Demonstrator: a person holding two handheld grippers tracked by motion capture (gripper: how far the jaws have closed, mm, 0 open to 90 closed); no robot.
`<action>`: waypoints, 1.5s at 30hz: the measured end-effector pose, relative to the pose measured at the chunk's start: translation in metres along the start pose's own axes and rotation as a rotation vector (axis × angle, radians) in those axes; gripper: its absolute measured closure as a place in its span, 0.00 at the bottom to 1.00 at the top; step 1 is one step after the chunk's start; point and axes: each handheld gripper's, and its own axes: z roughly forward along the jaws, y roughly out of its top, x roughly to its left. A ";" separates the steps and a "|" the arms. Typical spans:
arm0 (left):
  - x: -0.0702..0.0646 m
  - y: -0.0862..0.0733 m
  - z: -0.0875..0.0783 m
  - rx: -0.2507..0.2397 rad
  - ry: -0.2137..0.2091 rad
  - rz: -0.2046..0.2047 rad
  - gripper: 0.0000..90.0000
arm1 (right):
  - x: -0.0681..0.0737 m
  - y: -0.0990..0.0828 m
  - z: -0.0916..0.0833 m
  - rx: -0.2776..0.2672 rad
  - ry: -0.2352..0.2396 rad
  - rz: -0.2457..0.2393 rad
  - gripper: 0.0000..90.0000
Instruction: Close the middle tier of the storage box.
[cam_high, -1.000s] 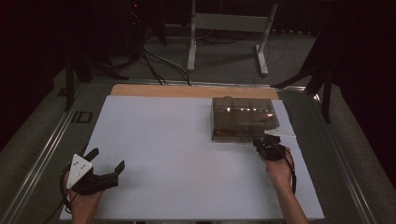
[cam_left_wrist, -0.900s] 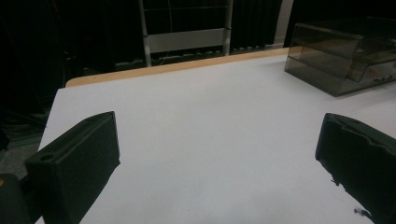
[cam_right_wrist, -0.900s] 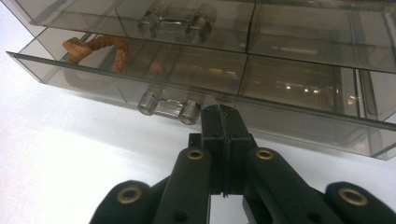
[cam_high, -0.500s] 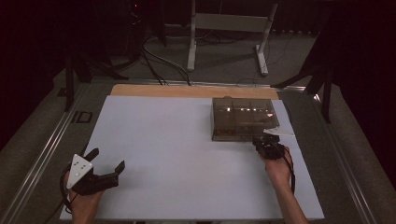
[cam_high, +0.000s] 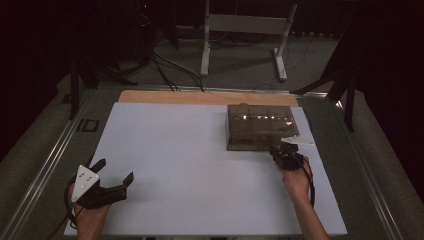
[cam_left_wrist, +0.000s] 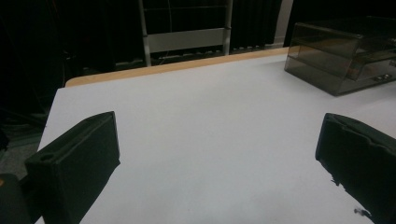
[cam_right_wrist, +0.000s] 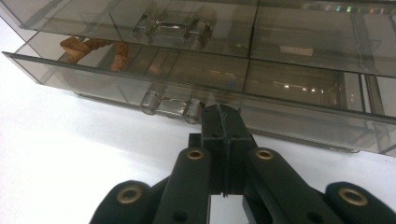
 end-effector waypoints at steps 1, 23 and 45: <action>0.000 0.000 0.000 0.001 -0.001 0.000 0.01 | 0.000 0.000 0.000 0.000 -0.001 0.001 1.00; 0.000 0.000 0.000 0.000 0.000 0.001 0.01 | 0.000 0.005 0.010 0.002 -0.021 0.007 1.00; 0.000 0.000 0.000 0.001 -0.002 0.002 0.01 | 0.002 0.010 0.015 -0.007 -0.032 0.018 1.00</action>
